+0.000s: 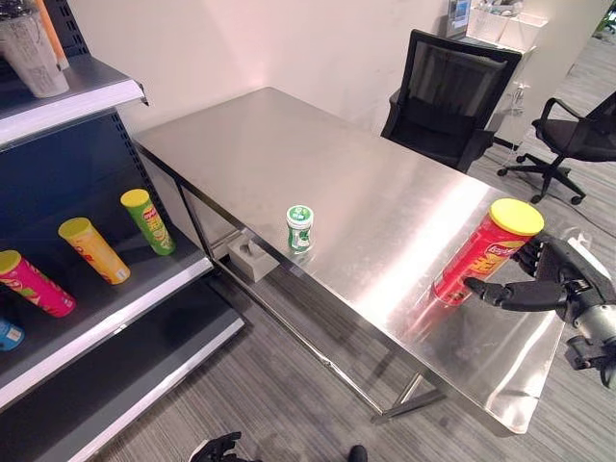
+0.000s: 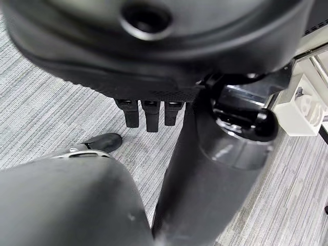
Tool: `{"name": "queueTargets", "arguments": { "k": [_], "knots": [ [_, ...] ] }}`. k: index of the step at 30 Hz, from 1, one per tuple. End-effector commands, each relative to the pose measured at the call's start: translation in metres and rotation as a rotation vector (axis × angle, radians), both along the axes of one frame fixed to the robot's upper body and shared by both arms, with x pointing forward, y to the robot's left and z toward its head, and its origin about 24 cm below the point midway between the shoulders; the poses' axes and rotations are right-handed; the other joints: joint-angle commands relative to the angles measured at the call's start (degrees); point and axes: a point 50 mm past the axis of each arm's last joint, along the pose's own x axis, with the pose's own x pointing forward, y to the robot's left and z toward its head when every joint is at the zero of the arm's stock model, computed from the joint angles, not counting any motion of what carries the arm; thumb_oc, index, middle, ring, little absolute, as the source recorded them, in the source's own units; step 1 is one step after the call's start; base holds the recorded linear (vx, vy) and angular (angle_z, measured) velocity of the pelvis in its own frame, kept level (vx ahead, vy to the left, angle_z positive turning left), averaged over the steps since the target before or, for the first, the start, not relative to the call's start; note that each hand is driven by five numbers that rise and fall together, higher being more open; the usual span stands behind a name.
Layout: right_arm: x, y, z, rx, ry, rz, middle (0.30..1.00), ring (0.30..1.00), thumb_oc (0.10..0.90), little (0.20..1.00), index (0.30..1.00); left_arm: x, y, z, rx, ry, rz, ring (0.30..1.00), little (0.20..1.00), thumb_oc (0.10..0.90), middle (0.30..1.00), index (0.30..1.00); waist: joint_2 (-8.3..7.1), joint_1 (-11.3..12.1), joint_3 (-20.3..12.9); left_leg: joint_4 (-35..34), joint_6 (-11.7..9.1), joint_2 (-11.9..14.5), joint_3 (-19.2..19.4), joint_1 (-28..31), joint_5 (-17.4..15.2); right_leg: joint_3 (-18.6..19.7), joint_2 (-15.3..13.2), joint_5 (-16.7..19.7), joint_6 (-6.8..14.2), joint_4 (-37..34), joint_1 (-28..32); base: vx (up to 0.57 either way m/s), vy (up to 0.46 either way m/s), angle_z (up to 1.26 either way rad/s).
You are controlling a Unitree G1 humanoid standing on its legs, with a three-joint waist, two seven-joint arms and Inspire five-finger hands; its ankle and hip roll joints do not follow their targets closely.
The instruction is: Put the goods on the table back onto the shelves and tidy them up.
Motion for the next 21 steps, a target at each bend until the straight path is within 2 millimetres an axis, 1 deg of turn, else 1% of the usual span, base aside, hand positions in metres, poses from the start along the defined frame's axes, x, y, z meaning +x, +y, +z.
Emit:
{"name": "queueTargets", "arguments": {
  "k": [1,4,10,13,21],
  "knots": [
    [0.018,-0.001,0.066,0.023,-0.315,-0.003,0.9,0.9,0.8,0.9,0.9,0.008,0.011,0.004,0.021,-0.013,-0.008,0.9,0.9,0.8,0.9,0.9,-1.73,2.9,-1.2,0.8,-3.1,2.4,0.6,-1.5,-3.4,-2.4,-5.1,-2.3,6.2,0.5,2.6,0.02,-0.002,0.07],
    [0.019,-0.003,0.067,0.045,-0.328,-0.015,0.9,0.9,0.8,0.9,0.9,0.007,0.012,0.004,0.023,-0.009,-0.006,0.9,0.9,0.8,0.9,0.9,-1.8,3.0,-1.2,0.8,-3.1,2.4,0.5,-1.5,-3.4,-2.6,-5.2,-2.4,6.2,0.5,2.6,0.01,-0.003,0.09],
    [0.021,-0.002,0.075,0.078,-0.371,-0.009,0.9,0.9,0.8,0.9,0.9,0.005,0.013,0.004,0.024,-0.004,-0.008,0.9,0.9,0.8,0.9,0.9,-1.97,3.4,-1.2,0.8,-3.1,2.5,0.4,-1.3,-3.5,-2.8,-5.2,-2.4,6.2,0.5,2.8,0.0,0.0,0.01],
    [0.021,-0.002,0.085,0.057,-0.398,-0.003,0.9,0.9,0.8,0.9,0.9,0.005,0.013,0.003,0.024,-0.003,-0.009,0.9,0.9,0.8,0.9,0.9,-2.24,3.6,-1.3,0.8,-3.2,2.5,0.3,-1.3,-3.5,-2.8,-5.2,-2.5,6.2,0.5,2.9,0.0,0.0,0.0],
    [0.023,-0.003,0.091,0.053,-0.418,-0.013,0.9,0.9,0.8,0.9,0.9,0.004,0.013,0.004,0.029,-0.001,-0.019,0.9,0.9,0.8,0.9,0.9,-2.41,3.7,-1.3,0.8,-3.2,2.6,0.3,-1.1,-3.7,-3.1,-5.2,-2.5,6.2,0.5,3.1,0.0,0.0,0.0]
  ]
}}
